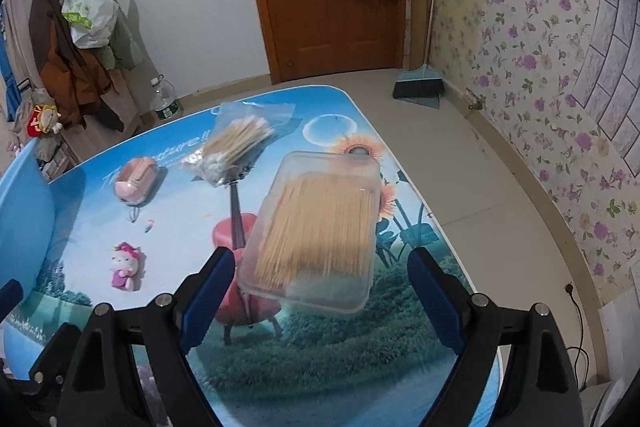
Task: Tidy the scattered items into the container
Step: 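Move the right gripper to the clear box of wooden sticks and grasp it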
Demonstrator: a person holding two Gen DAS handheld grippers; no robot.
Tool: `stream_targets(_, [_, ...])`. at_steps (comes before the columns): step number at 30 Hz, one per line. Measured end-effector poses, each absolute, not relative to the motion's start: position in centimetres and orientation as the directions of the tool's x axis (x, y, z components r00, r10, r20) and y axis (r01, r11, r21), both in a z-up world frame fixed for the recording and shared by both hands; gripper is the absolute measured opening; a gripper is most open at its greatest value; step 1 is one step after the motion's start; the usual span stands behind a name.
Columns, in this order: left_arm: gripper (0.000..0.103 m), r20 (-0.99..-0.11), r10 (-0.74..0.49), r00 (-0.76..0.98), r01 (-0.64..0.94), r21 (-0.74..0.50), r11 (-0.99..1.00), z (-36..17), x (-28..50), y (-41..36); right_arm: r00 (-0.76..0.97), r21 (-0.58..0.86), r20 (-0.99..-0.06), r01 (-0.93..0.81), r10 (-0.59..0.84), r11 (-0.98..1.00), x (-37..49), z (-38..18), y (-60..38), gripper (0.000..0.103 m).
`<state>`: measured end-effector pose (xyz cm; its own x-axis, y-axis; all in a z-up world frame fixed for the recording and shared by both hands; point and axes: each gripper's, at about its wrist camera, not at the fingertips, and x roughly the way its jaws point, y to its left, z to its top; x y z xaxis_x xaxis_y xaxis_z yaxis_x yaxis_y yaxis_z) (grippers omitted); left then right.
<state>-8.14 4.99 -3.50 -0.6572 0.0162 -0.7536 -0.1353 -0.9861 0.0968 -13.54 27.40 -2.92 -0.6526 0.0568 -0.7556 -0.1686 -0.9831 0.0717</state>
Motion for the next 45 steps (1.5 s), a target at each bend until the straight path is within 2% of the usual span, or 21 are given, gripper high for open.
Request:
stream_targets(10, [0.103, -0.762, 0.01, -0.647, -0.137, 0.104, -0.985, -4.0, -8.1, 5.1, -0.665, 0.068, -0.744, -0.169, 0.063, -0.983, -14.6, -3.5, 27.5, 0.089])
stream_targets(13, [0.103, -0.762, 0.008, -0.648, -0.137, 0.107, -0.985, -4.0, -8.0, 5.1, -0.666, 0.076, -0.745, -0.151, 0.045, -0.986, -14.8, -3.7, 27.5, 0.08])
stream_targets(14, [0.103, -0.762, 0.007, -0.648, -0.137, 0.107, -0.985, -4.0, -8.1, 5.1, -0.665, 0.077, -0.746, -0.142, 0.037, -0.987, -14.7, -3.7, 27.4, 0.071])
stream_targets(15, [0.103, -0.762, 0.007, -0.647, -0.136, 0.107, -0.985, -4.1, -8.1, 5.1, -0.665, 0.071, -0.746, -0.128, 0.032, -0.989, -14.8, -3.8, 27.2, 0.07])
stream_targets(36, [0.102, -0.758, 0.035, -0.652, -0.118, 0.056, -0.991, -4.0, -12.1, 7.9, -0.681, 0.079, -0.732, -0.104, 0.013, -0.992, -13.6, -3.8, 28.3, 0.067])
stream_targets(37, [0.102, -0.762, 0.034, -0.647, -0.114, 0.053, -0.992, -4.2, -12.3, 8.0, -0.682, 0.079, -0.732, -0.104, 0.013, -0.991, -13.6, -3.8, 28.2, 0.067])
stream_targets(41, [0.084, -0.776, 0.031, -0.63, -0.105, 0.046, -0.993, -5.1, -13.0, 8.3, -0.684, 0.078, -0.73, -0.105, 0.015, -0.991, -13.6, -3.8, 28.3, 0.067])
stream_targets(45, [0.081, -0.79, 0.022, -0.613, -0.095, 0.045, -0.994, -5.9, -13.2, 8.3, -0.684, 0.078, -0.729, -0.104, 0.014, -0.991, -13.6, -3.9, 28.3, 0.067])
